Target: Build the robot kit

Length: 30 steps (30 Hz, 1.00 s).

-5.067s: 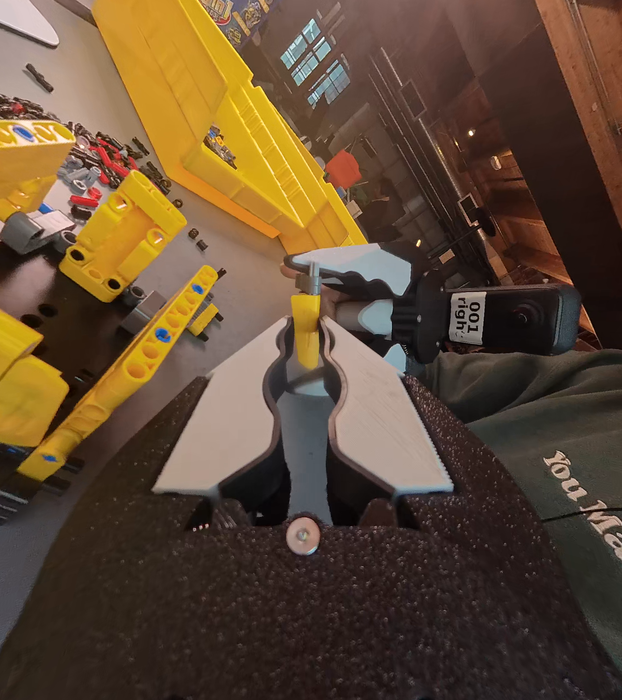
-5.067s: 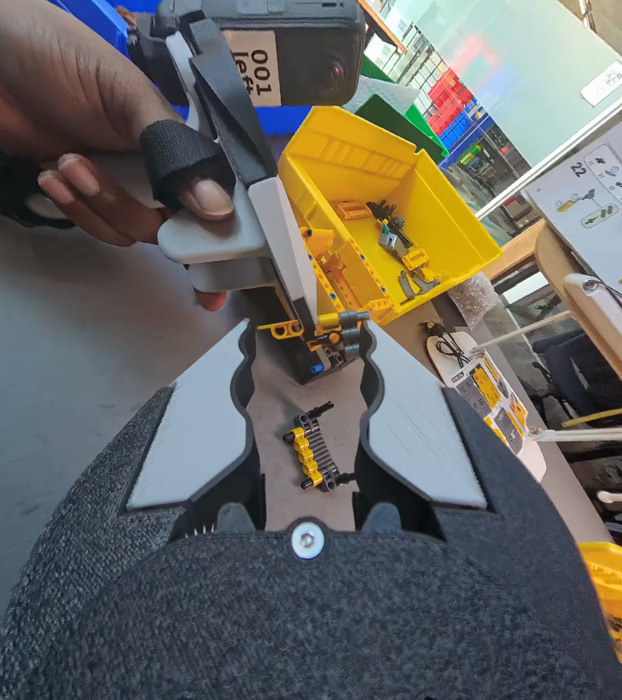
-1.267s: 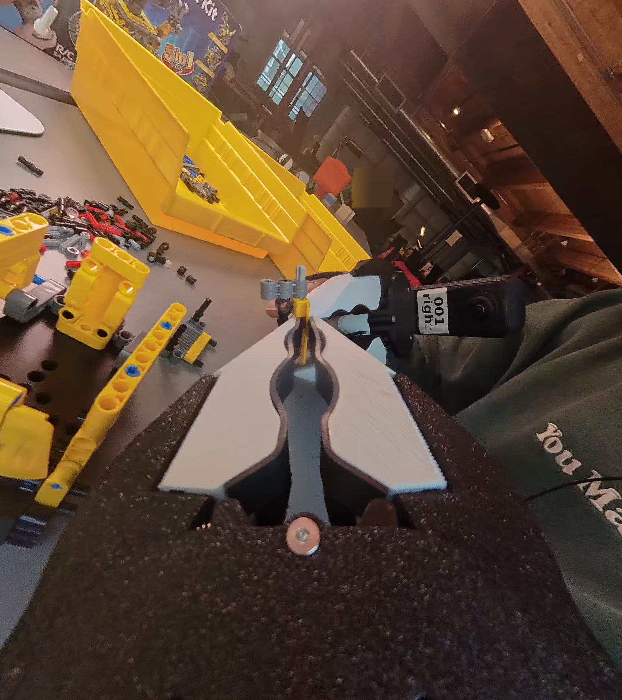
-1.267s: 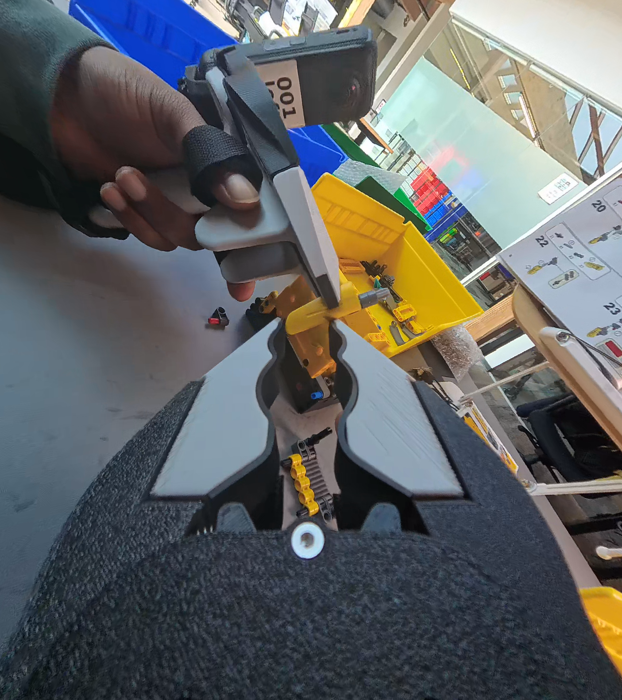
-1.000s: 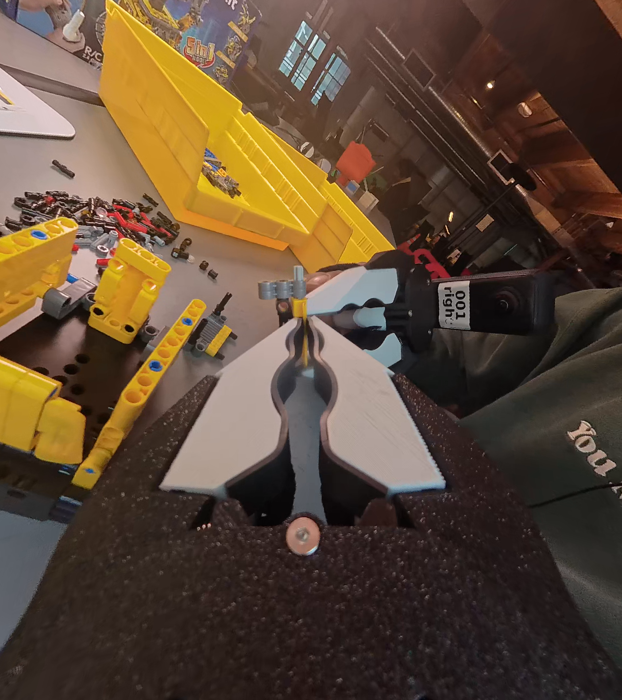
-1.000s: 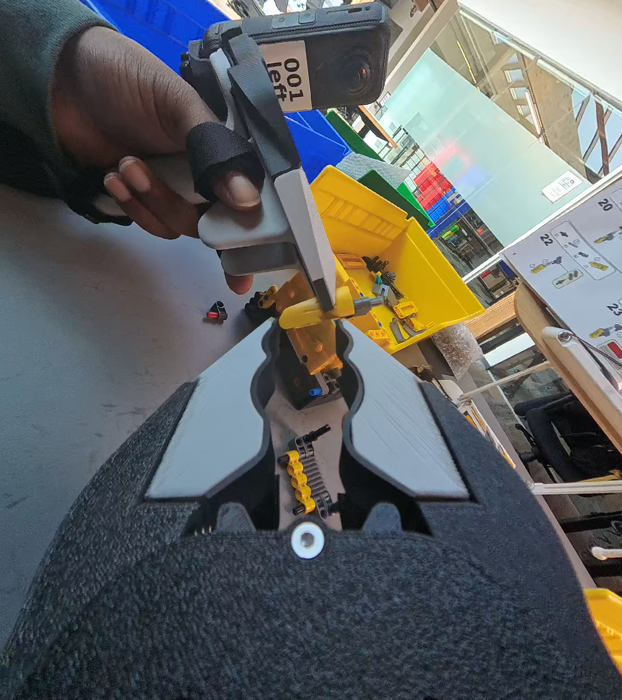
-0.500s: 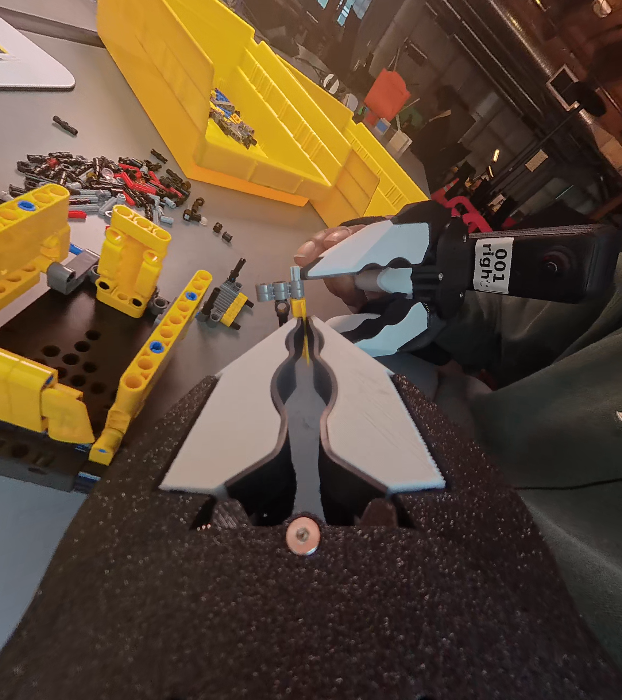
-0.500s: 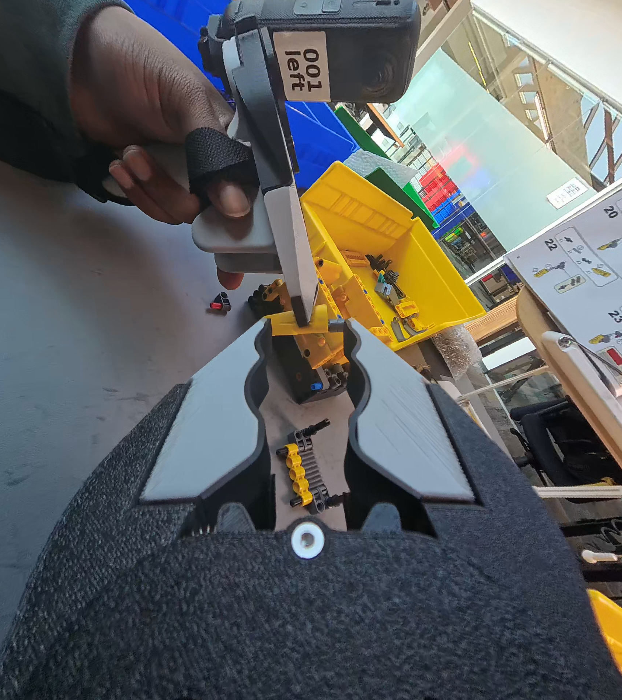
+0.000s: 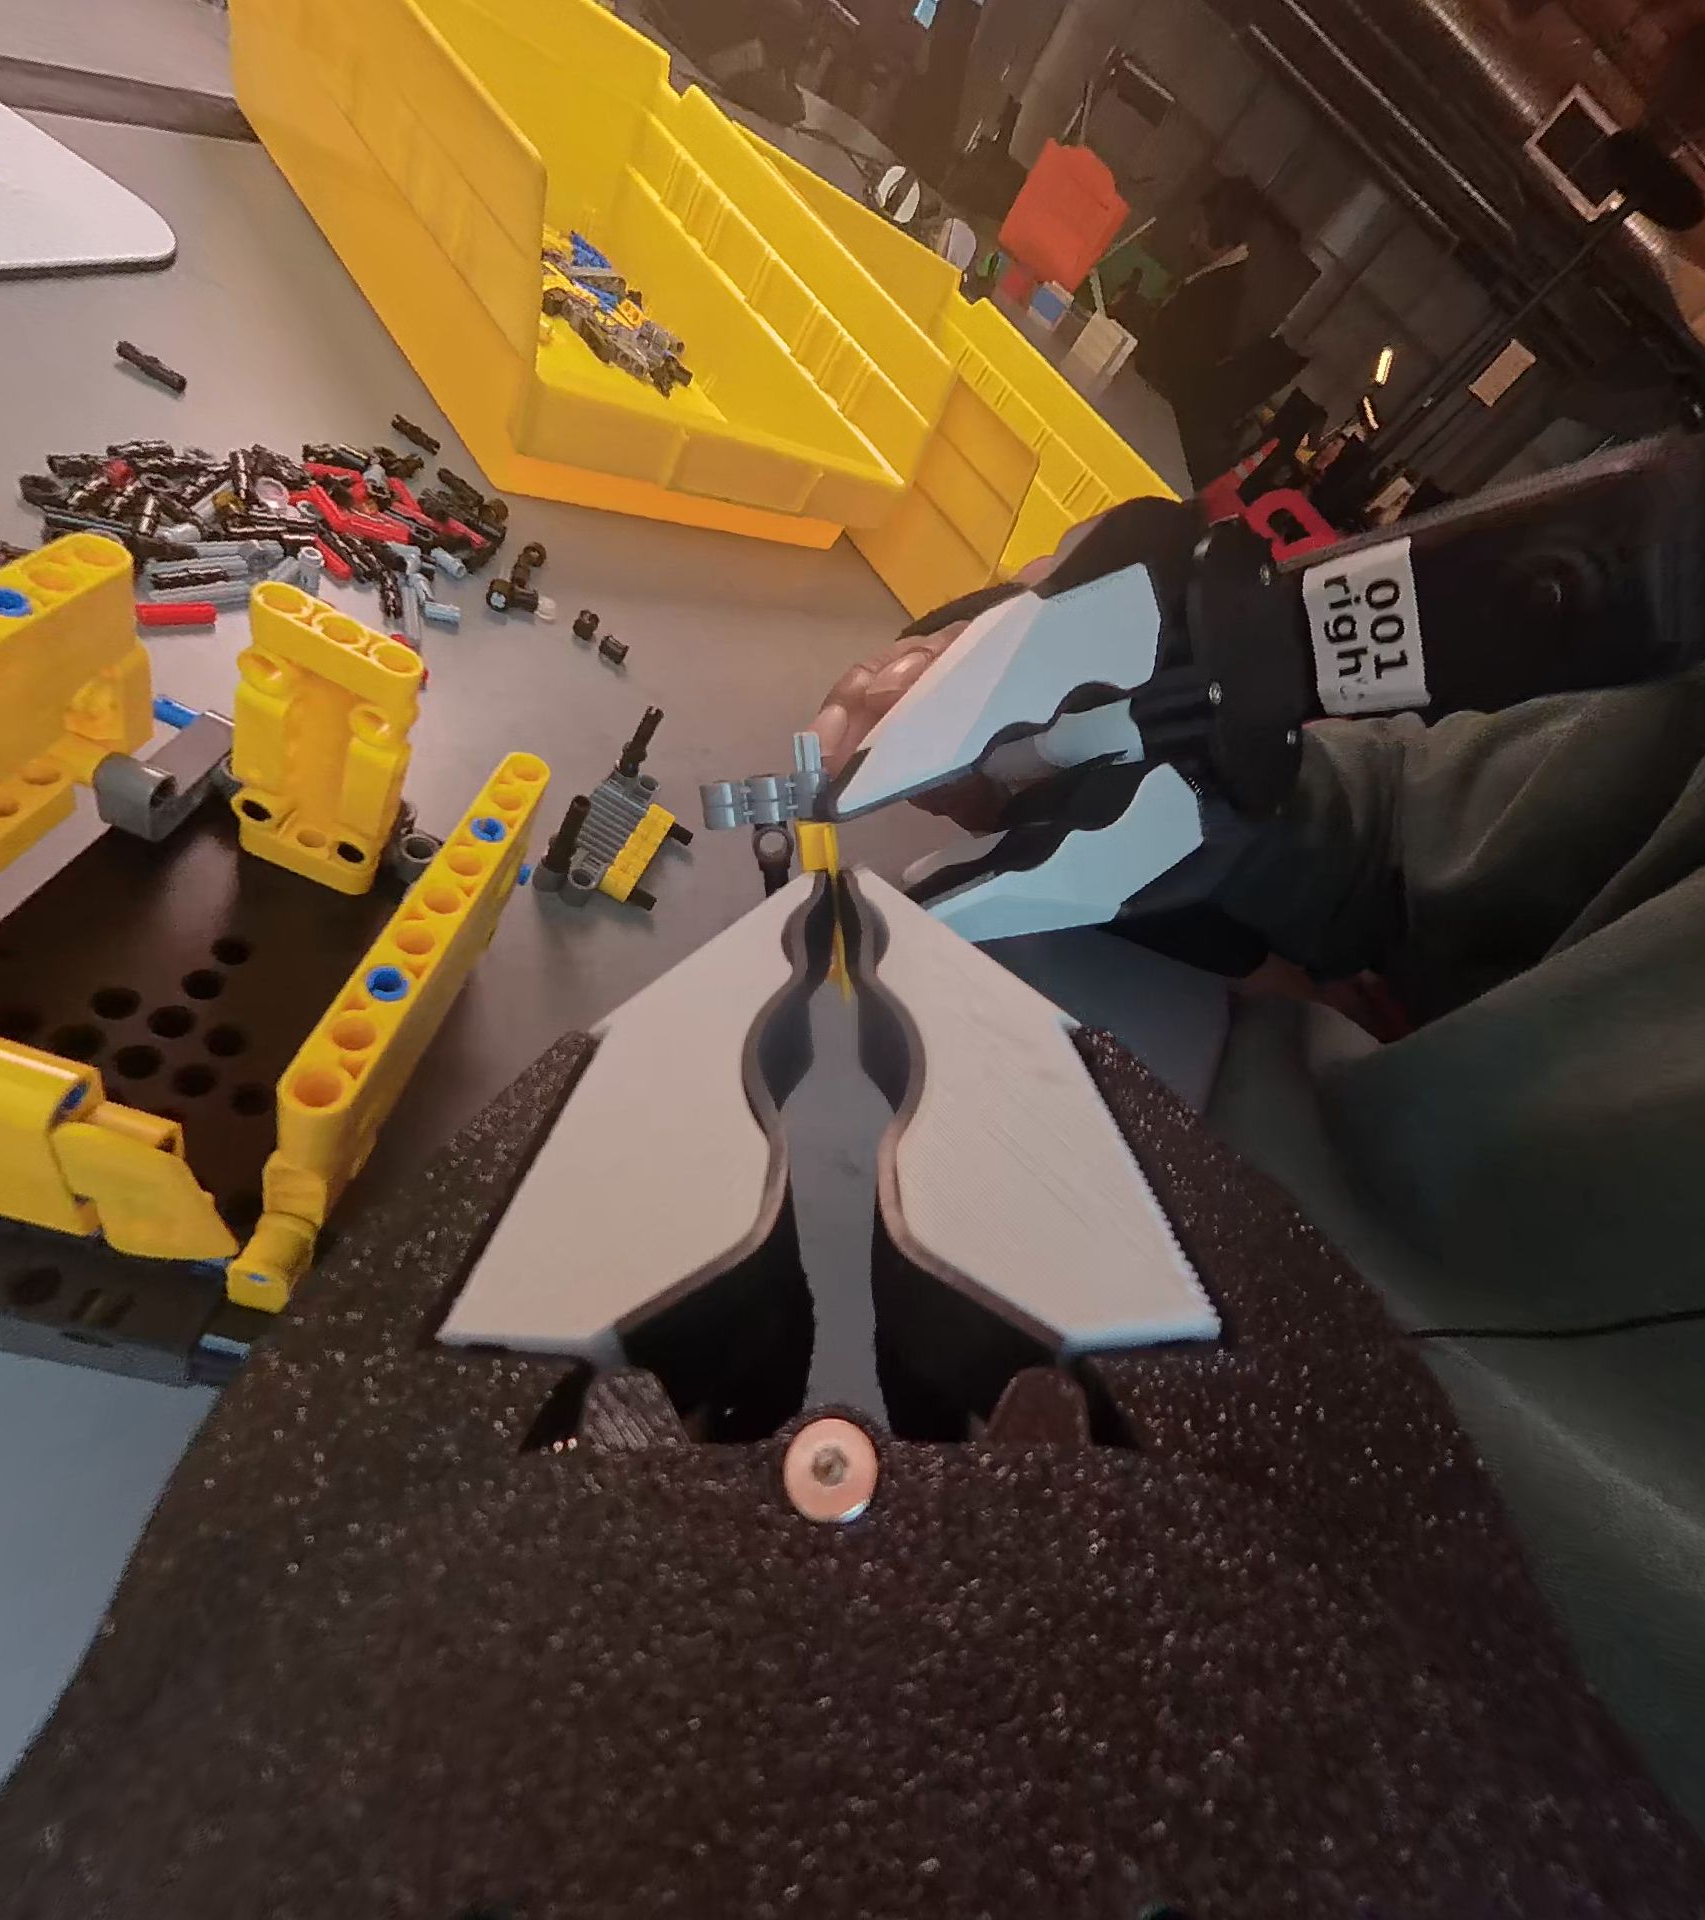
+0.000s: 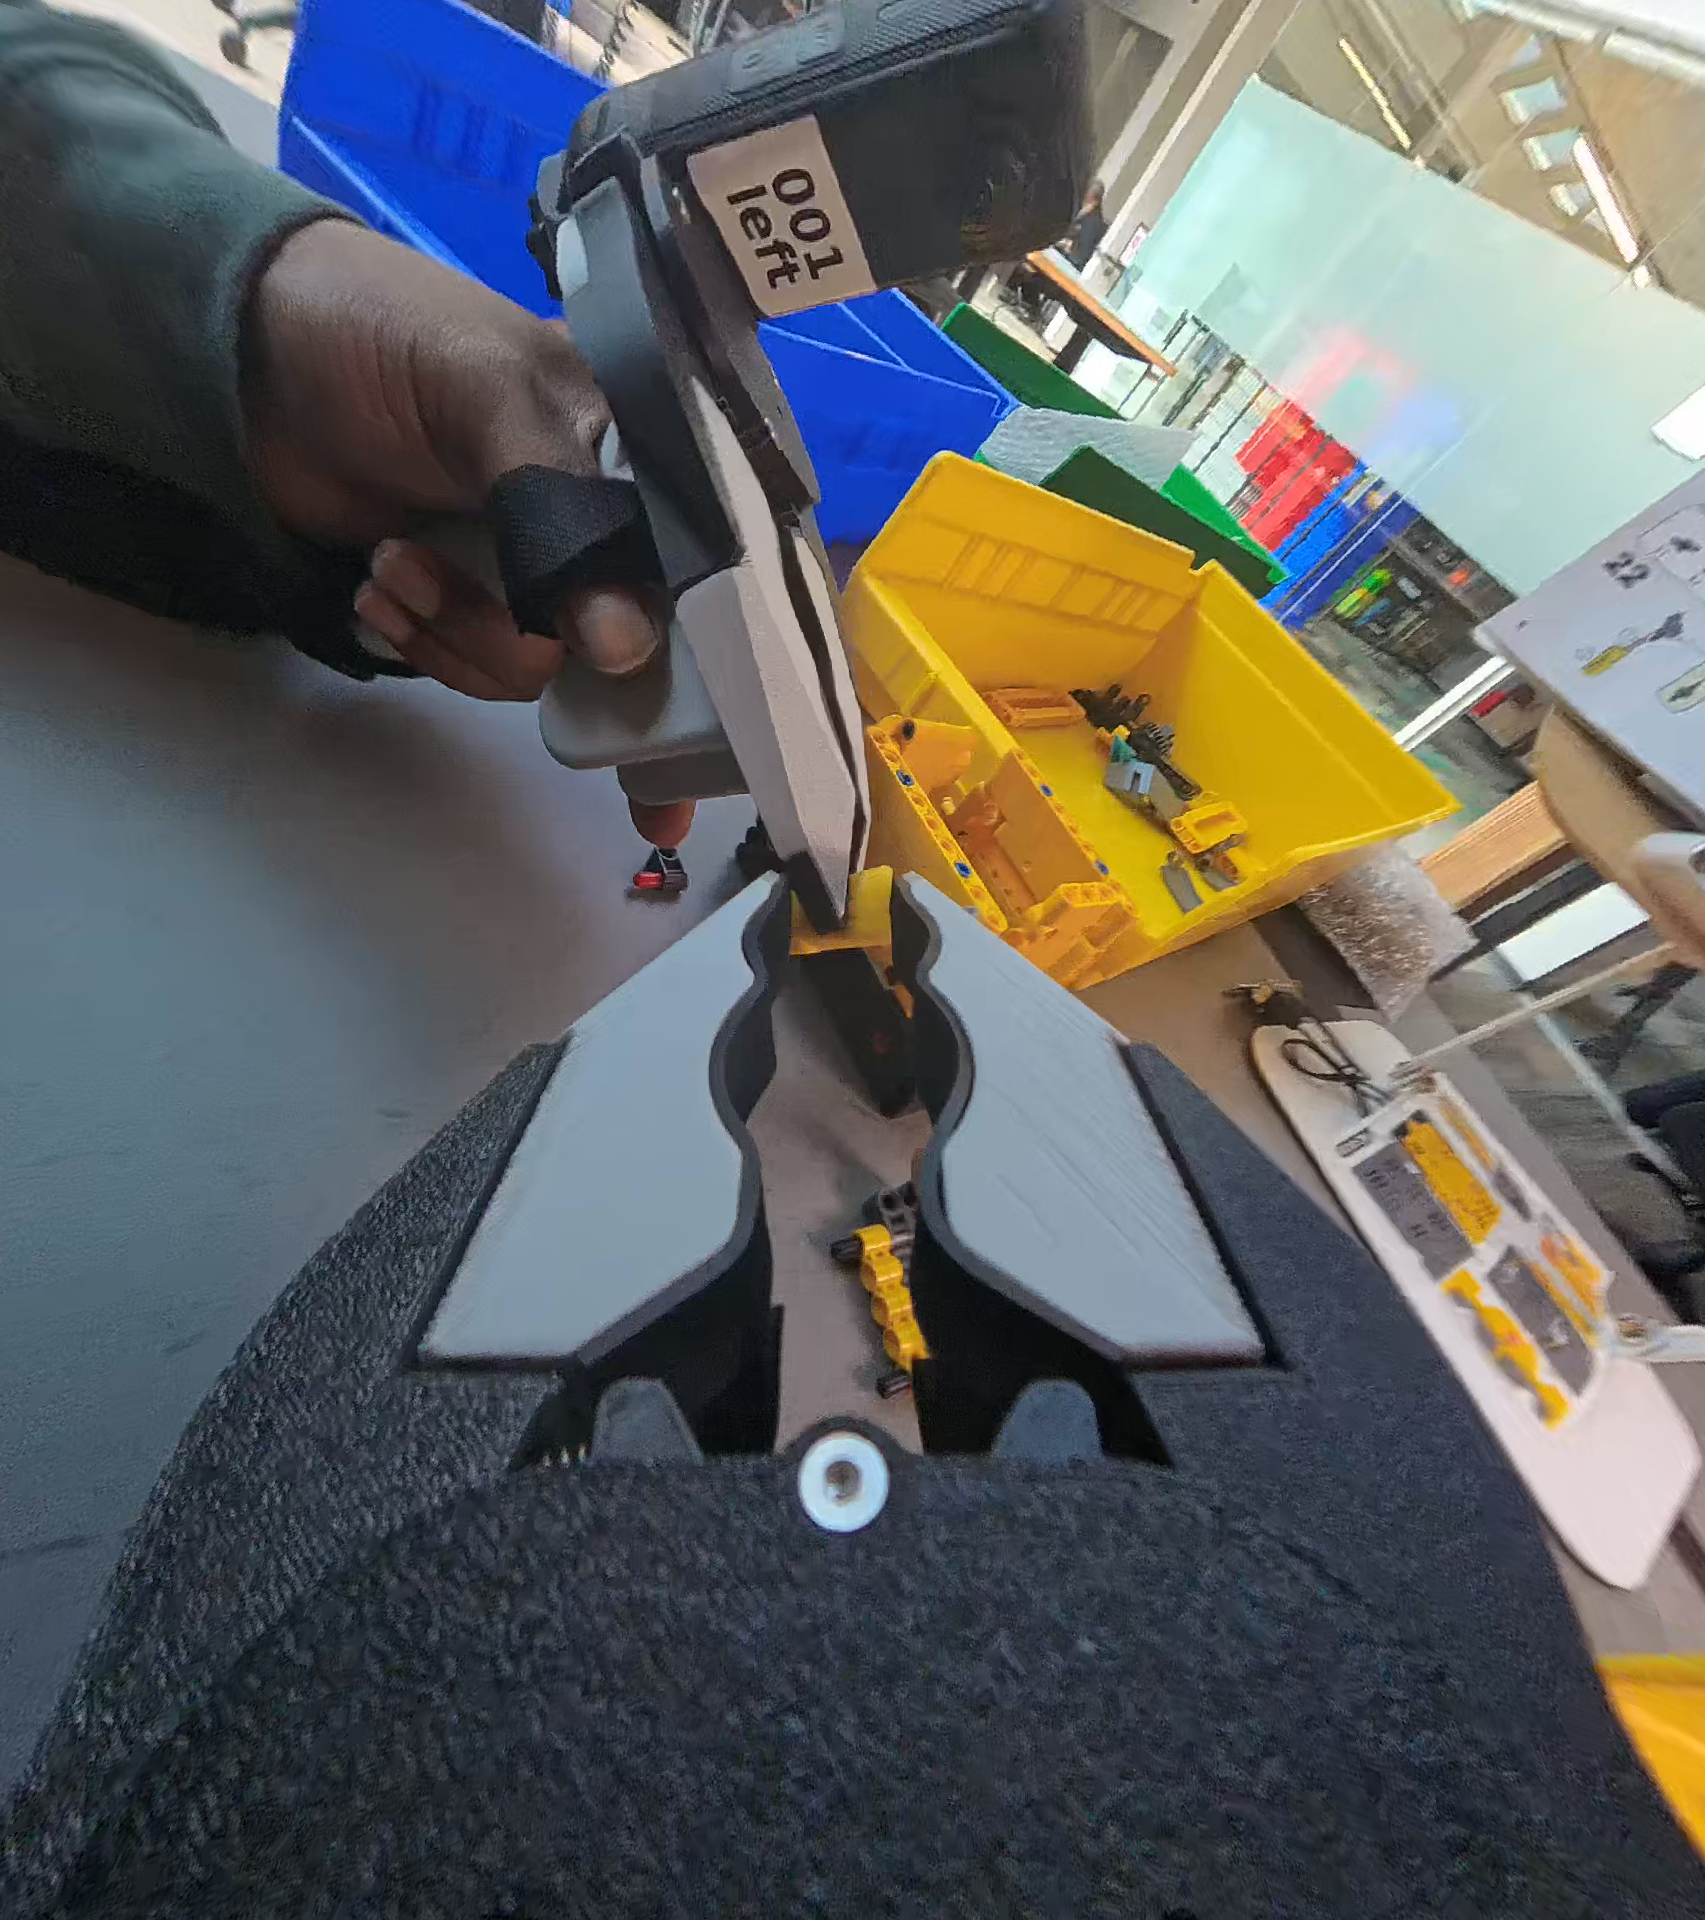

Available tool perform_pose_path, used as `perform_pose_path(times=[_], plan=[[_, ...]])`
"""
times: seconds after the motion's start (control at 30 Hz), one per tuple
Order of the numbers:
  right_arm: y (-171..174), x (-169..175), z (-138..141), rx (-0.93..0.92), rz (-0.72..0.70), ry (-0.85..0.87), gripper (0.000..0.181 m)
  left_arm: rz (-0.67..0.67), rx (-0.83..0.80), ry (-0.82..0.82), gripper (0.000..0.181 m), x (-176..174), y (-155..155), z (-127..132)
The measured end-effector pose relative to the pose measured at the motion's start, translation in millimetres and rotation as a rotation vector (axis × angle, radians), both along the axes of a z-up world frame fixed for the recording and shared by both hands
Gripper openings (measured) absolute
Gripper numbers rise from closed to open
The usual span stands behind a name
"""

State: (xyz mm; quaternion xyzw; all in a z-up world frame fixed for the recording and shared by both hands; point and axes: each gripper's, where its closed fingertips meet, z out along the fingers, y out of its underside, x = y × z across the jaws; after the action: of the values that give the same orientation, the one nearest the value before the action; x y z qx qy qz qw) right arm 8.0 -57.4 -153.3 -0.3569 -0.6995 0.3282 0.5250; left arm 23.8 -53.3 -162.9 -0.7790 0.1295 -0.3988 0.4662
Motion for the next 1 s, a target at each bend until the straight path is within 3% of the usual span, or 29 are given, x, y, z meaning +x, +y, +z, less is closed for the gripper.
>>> perform_pose_path(times=[0.13, 0.2, 0.33, 0.47, 0.6, 0.7, 0.87, 1.0], plan=[[22, 5, 28, -0.469, -0.012, 0.067, 0.023, 0.052, 0.099, 0.244, 0.000, -11, 3, -6], [37, 4, 16, -0.636, -0.062, -0.035, 0.027, 0.066, 0.149, 0.375, 0.000, -13, 5, -11], [30, 4, -4, -0.929, -0.044, -0.204, 0.027, 0.064, 0.280, 0.697, 0.000, -11, 6, -22], [20, 5, -15, -1.021, -0.019, -0.294, 0.025, 0.056, 0.393, 0.946, 0.000, -8, 7, -29], [17, 6, -25, -1.011, -0.038, -0.339, 0.008, 0.054, 0.452, 1.051, 0.000, -6, 8, -30], [19, 8, -14, -1.039, 0.006, -0.280, 0.006, 0.076, 0.461, 0.902, 0.001, -3, 7, -19], [25, 18, 31, -1.115, 0.154, -0.089, 0.006, 0.048, 0.280, 0.092, 0.028, -3, -1, 32], [13, 24, 50, -1.169, 0.273, -0.035, 0.006, -0.084, 0.164, -0.251, 0.033, 6, -10, 46]])
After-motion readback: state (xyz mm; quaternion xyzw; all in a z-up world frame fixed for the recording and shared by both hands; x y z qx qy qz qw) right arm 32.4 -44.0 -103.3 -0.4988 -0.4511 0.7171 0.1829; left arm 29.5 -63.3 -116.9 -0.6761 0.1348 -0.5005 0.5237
